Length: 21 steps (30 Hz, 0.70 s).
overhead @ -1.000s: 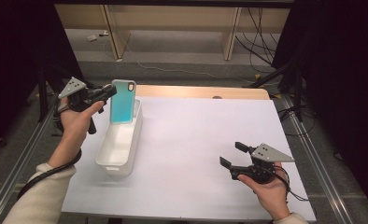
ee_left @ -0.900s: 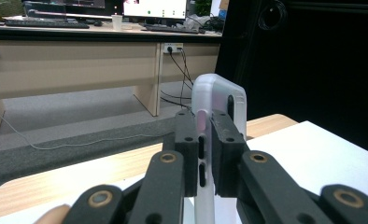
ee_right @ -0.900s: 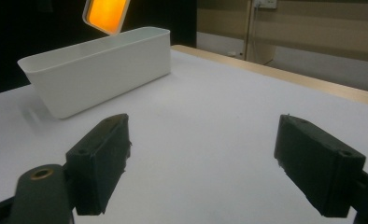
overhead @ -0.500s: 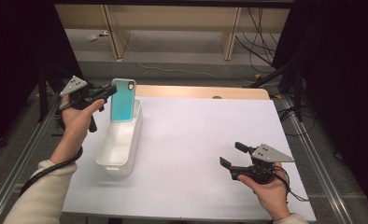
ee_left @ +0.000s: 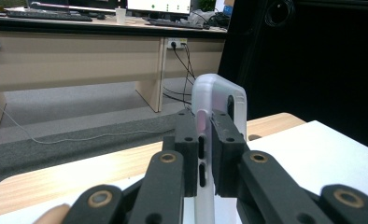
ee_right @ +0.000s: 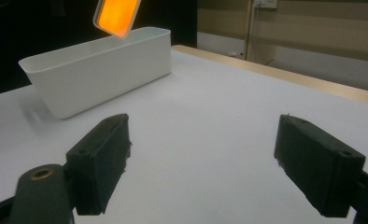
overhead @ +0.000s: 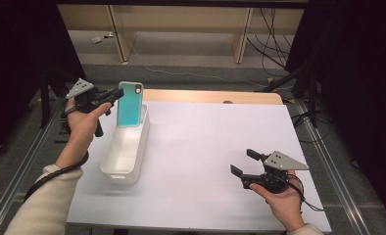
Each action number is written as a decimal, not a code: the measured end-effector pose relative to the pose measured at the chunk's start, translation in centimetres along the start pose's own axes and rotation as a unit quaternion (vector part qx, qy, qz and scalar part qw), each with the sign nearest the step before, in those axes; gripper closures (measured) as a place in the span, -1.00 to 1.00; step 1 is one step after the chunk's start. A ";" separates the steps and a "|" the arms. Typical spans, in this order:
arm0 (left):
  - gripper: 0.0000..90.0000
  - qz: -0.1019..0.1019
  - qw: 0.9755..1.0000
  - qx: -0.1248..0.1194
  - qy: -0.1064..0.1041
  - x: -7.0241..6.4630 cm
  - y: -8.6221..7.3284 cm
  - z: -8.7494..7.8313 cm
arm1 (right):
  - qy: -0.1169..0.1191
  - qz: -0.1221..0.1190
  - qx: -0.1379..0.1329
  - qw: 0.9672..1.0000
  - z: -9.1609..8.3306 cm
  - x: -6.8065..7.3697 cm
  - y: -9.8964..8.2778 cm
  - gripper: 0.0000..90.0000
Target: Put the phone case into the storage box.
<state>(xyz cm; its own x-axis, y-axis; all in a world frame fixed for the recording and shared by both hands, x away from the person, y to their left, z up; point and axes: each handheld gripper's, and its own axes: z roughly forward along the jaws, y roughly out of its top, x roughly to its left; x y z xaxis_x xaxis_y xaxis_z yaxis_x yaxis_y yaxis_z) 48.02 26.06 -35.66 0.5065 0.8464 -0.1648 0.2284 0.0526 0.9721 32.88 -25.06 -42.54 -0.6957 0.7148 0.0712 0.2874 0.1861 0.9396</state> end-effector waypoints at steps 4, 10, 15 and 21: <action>0.83 0.000 1.000 0.002 0.002 0.2 -0.1 0.2 | 0.000 0.000 -0.001 1.000 0.0 0.0 0.0 -0.56; 0.83 0.003 1.000 0.005 0.002 0.1 -0.2 0.5 | 0.000 0.000 0.000 1.000 0.0 0.0 0.0 -0.56; 0.83 0.003 1.000 0.006 0.003 0.2 -0.2 0.9 | 0.000 0.000 0.000 1.000 0.0 0.0 0.0 -0.57; 0.83 0.004 1.000 0.009 0.007 0.4 -0.3 1.1 | 0.001 0.001 -0.012 1.000 0.2 0.0 -0.1 -0.56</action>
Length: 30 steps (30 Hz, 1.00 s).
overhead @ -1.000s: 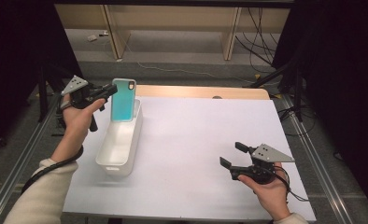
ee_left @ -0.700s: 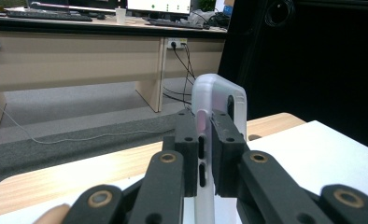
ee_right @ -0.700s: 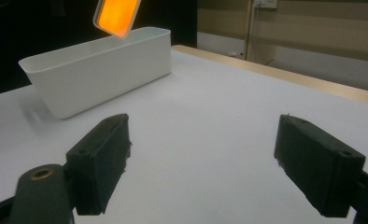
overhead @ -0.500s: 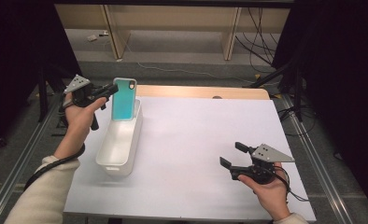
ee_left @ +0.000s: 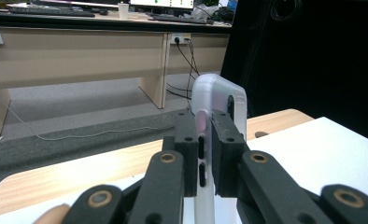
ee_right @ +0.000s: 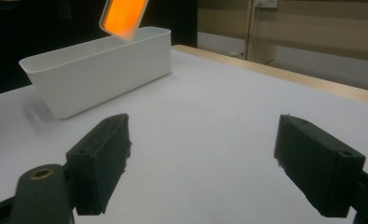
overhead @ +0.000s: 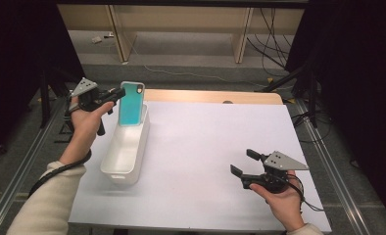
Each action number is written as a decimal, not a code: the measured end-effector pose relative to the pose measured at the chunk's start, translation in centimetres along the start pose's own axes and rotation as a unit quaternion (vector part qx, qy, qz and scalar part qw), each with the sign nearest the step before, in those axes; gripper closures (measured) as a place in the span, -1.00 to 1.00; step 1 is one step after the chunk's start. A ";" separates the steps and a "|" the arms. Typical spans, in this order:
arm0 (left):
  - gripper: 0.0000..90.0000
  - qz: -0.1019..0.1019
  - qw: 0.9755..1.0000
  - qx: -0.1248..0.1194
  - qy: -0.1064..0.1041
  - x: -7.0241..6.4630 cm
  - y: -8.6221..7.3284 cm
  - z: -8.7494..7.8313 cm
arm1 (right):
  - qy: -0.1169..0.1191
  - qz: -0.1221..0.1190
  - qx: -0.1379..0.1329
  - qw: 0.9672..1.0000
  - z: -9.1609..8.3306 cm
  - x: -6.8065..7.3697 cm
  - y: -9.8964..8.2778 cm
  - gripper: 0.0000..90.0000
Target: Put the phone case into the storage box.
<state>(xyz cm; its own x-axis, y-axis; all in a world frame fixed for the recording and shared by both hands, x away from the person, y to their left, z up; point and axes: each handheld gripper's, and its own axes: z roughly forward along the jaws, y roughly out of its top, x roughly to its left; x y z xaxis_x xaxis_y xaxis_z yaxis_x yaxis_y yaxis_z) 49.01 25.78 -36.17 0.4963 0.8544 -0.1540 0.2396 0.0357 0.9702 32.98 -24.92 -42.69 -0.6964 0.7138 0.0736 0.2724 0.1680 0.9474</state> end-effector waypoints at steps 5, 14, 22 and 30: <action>0.83 0.000 1.000 0.003 0.002 0.2 -0.1 0.2 | -0.001 0.000 0.011 1.000 -0.2 0.0 0.1 -0.56; 0.83 -0.001 1.000 0.005 0.001 0.2 0.1 0.8 | 0.001 0.005 -0.002 1.000 0.0 0.0 0.0 -0.56; 0.83 0.000 1.000 0.009 0.003 0.3 0.0 1.3 | 0.009 0.006 -0.004 1.000 0.2 0.0 -0.1 -0.57; 0.83 -0.003 1.000 0.015 0.004 0.5 -0.4 1.7 | 0.009 0.006 -0.004 1.000 0.2 0.0 -0.1 -0.57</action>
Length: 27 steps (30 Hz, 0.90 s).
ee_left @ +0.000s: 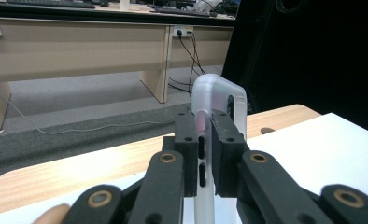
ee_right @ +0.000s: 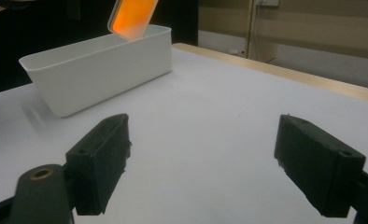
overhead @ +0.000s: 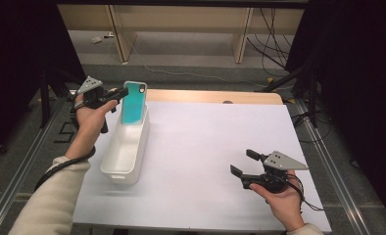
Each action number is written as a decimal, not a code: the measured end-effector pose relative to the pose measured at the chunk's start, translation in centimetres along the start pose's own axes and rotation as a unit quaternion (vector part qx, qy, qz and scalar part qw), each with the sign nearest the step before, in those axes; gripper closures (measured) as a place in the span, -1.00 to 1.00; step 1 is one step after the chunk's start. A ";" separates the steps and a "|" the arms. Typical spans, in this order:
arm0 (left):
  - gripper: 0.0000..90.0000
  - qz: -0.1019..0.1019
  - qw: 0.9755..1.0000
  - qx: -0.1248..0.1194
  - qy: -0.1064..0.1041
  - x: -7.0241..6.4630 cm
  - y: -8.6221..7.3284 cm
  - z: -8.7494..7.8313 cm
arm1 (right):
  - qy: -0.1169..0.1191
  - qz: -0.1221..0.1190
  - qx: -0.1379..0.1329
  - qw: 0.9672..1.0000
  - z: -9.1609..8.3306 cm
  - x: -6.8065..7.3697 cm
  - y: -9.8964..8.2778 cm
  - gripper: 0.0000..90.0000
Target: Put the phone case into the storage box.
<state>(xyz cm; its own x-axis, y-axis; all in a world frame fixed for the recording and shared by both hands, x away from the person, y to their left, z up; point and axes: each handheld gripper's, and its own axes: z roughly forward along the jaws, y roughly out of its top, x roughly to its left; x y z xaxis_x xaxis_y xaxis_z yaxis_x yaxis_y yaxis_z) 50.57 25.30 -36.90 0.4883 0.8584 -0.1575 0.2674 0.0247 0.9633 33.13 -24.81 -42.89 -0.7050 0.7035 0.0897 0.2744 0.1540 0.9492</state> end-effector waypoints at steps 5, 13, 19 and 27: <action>0.83 -0.002 1.000 0.001 0.001 0.1 0.0 0.2 | -0.002 -0.003 0.002 1.000 -0.1 0.0 0.1 -0.57; 0.83 -0.002 1.000 0.006 0.002 0.2 -0.1 0.5 | -0.002 0.001 -0.003 1.000 0.0 -0.1 0.1 -0.57; 0.83 -0.001 1.000 0.008 0.005 0.3 -0.1 0.8 | -0.001 0.000 -0.003 1.000 0.0 -0.1 0.1 -0.57; 0.83 -0.002 1.000 0.013 0.006 0.6 -0.3 1.1 | -0.007 -0.004 0.005 1.000 -0.2 -0.2 0.1 -0.57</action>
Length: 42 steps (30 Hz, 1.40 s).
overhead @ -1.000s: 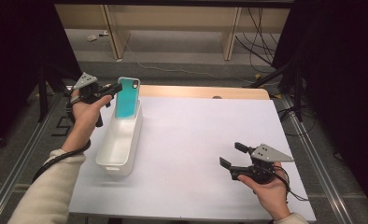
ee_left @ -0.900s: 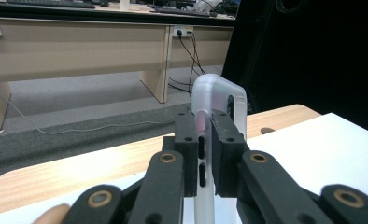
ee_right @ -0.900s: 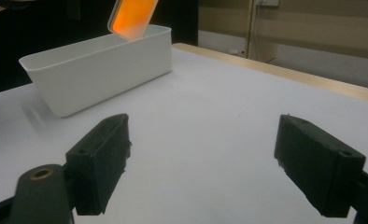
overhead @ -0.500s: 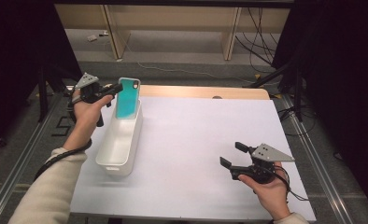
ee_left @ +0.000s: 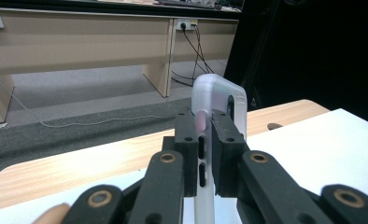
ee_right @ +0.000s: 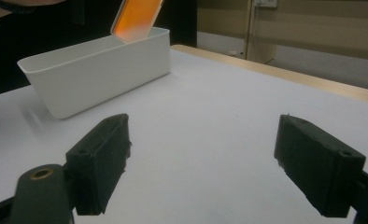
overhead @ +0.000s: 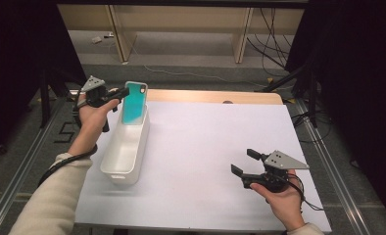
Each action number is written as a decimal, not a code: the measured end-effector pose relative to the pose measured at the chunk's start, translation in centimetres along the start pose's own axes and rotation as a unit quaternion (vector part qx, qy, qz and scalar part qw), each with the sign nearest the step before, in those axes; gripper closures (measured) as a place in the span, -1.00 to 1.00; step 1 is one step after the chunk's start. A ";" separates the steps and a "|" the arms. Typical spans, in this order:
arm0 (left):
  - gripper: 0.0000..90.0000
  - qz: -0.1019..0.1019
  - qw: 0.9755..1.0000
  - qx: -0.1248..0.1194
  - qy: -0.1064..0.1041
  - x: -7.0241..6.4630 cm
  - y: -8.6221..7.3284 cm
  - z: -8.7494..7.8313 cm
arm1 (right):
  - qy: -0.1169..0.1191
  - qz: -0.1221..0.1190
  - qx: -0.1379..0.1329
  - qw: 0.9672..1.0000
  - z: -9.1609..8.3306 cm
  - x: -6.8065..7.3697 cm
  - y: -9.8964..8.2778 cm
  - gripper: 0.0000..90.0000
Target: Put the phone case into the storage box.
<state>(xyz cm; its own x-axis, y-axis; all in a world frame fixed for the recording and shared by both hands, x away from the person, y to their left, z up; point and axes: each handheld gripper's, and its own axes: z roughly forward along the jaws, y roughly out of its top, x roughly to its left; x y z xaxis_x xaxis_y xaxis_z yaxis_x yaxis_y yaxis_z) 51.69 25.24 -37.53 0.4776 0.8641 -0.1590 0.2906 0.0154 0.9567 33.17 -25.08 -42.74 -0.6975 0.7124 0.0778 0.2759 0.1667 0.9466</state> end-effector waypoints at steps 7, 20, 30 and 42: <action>0.83 0.001 1.000 0.004 0.003 0.2 -0.1 0.3 | 0.000 0.002 0.001 1.000 0.0 0.0 0.0 -0.57; 0.83 -0.002 1.000 0.010 0.006 0.3 -0.1 0.8 | 0.006 0.005 -0.007 1.000 0.2 0.0 -0.1 -0.57; 0.82 -0.001 1.000 0.014 0.008 0.6 -0.4 1.1 | 0.005 0.003 0.001 1.000 0.1 0.0 0.0 -0.57; 0.82 0.004 1.000 0.019 0.010 0.7 -0.5 1.4 | 0.009 0.009 -0.003 1.000 0.2 0.0 -0.1 -0.57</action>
<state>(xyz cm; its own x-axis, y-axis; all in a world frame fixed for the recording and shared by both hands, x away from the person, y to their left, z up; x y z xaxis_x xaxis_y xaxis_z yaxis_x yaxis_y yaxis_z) 53.08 25.12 -38.43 0.4625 0.8744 -0.1465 0.3183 -0.0095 0.9479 33.23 -24.96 -42.84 -0.7044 0.7025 0.1015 0.2857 0.1497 0.9466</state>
